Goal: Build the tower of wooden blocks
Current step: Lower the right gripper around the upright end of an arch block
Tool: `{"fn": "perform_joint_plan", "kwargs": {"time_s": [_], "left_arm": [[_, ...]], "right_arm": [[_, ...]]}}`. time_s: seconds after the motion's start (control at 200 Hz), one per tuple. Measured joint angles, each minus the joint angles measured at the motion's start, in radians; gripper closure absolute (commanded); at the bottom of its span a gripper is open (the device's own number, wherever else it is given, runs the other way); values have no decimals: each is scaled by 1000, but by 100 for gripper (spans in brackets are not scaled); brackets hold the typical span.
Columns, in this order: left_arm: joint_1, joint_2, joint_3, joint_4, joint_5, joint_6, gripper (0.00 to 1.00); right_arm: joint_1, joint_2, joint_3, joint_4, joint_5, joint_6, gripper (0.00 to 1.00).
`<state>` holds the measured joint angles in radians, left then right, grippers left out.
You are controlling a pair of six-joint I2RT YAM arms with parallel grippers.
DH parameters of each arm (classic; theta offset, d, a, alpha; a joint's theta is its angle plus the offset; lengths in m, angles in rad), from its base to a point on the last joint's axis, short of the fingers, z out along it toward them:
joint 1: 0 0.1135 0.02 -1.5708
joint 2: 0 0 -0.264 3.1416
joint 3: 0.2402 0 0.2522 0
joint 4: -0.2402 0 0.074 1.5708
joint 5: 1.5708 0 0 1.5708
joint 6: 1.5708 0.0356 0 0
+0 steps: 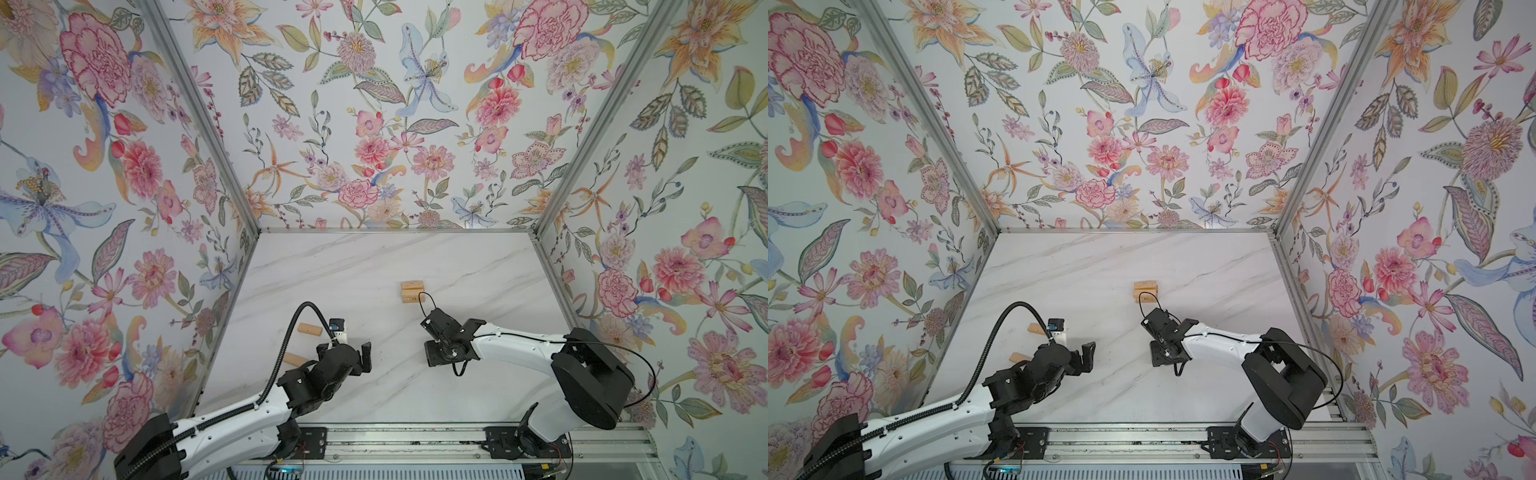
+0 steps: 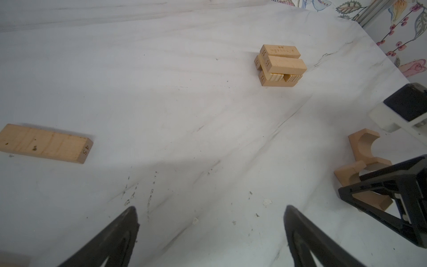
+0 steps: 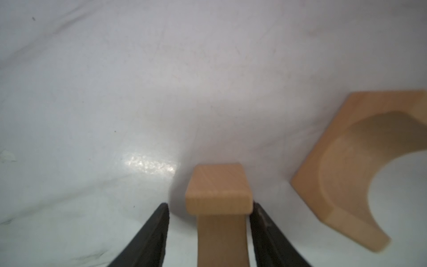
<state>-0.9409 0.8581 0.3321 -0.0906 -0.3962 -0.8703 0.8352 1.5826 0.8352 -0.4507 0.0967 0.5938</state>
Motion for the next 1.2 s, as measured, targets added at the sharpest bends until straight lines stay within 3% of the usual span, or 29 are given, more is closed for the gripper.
{"fn": "perform_joint_plan", "kwargs": {"time_s": [0.155,0.475,0.621,0.966,1.201], "left_arm": [[7,-8,-12,-3,1,0,1],[18,-27,-23,-1,23,11,1],[20,-40,-34,-1,25,18,1],[27,-66,-40,-2,26,19,1],[27,-88,-44,-6,26,19,1]], "right_arm": [[0,33,35,-14,9,-7,51],[3,47,74,-91,16,-7,50],[8,47,82,-114,20,-9,56],[8,85,108,-132,20,-14,55],[8,92,114,-131,18,-19,63]]}}
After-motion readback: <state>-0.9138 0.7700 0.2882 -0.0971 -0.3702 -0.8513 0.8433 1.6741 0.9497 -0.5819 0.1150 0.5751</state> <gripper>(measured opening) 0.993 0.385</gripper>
